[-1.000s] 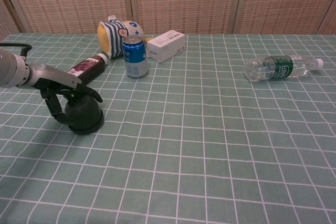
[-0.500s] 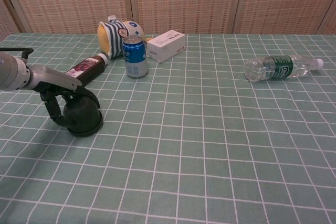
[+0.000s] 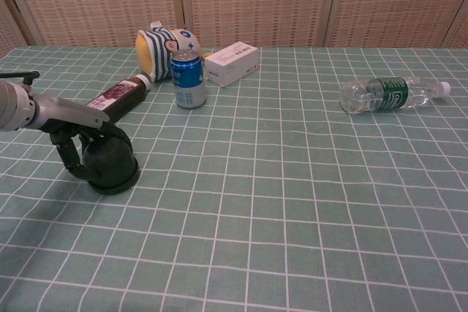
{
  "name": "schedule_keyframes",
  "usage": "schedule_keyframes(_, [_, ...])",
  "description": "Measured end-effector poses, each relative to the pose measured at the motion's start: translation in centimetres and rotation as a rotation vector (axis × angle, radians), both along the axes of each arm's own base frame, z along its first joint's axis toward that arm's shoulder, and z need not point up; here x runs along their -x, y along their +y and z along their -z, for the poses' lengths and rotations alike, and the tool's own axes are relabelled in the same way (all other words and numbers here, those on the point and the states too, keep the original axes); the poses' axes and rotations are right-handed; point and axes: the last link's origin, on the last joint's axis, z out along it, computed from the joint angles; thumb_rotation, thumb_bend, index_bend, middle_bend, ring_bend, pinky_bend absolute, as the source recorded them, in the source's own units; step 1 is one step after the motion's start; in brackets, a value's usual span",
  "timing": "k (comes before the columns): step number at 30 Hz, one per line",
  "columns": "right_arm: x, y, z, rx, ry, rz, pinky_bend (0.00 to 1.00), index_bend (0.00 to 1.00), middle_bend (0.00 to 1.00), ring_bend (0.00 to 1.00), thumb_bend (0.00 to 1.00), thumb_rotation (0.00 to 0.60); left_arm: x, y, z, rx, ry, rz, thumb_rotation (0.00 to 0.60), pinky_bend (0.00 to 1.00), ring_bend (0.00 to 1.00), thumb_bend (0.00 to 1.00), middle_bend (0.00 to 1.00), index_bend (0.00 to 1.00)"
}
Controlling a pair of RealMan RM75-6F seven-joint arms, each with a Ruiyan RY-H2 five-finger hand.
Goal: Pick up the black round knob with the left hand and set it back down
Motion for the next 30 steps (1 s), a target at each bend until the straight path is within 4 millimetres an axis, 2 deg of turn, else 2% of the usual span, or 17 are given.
schedule_keyframes(11, [-0.1, 0.1, 0.1, -0.007, -0.005, -0.002, 0.0, 0.0, 0.0, 0.0, 0.1, 0.6, -0.2, -0.5, -0.8, -0.028, -0.022, 0.02, 0.6, 0.43, 0.57, 0.42, 0.83, 0.86])
schedule_keyframes(23, [0.0, 0.1, 0.0, -0.009, -0.007, 0.0, 0.0, 0.0, 0.0, 0.0, 0.1, 0.6, -0.4, -0.5, -1.7, -0.082, -0.11, -0.001, 0.6, 0.46, 0.59, 0.43, 0.85, 0.88])
schedule_keyframes(26, [0.0, 0.0, 0.1, -0.011, -0.007, 0.001, 0.0, 0.0, 0.0, 0.0, 0.1, 0.6, -0.8, -0.4, -2.2, -0.123, -0.188, -0.022, 0.6, 0.44, 0.59, 0.43, 0.85, 0.88])
schedule_keyframes(30, [0.0, 0.0, 0.1, -0.011, -0.007, 0.001, 0.0, 0.0, 0.0, 0.0, 0.1, 0.6, -1.5, -0.1, -3.0, -0.206, -0.382, -0.086, 0.6, 0.41, 0.57, 0.43, 0.85, 0.88])
